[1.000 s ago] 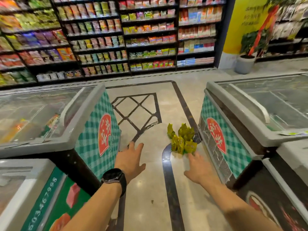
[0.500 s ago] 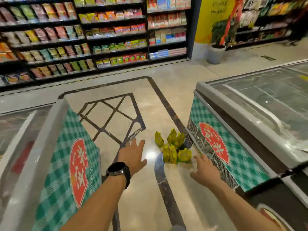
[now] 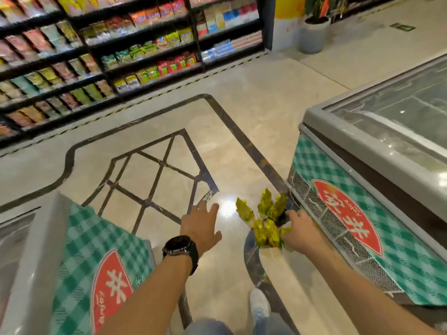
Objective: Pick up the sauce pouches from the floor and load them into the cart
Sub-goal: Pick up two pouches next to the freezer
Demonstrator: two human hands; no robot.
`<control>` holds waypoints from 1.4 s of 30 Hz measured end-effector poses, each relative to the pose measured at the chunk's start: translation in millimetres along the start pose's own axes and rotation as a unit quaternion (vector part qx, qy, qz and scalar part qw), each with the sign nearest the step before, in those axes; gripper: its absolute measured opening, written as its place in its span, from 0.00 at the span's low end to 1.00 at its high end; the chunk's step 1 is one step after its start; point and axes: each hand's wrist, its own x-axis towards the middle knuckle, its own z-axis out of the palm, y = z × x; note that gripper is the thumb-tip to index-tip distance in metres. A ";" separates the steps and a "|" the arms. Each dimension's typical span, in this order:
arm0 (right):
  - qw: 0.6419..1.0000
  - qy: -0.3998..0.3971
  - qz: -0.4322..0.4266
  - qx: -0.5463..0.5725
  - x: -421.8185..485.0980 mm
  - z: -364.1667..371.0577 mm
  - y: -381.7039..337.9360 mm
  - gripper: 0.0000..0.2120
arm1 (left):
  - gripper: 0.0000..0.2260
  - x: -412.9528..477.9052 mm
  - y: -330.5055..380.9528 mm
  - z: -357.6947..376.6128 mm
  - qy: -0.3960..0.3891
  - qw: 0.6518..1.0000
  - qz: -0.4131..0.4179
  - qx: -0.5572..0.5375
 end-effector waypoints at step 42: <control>0.986 -0.010 -0.023 -0.164 539.1 412.9 79.2 0.45 | 0.17 673.0 23.6 474.4 0.124 0.811 0.538 0.190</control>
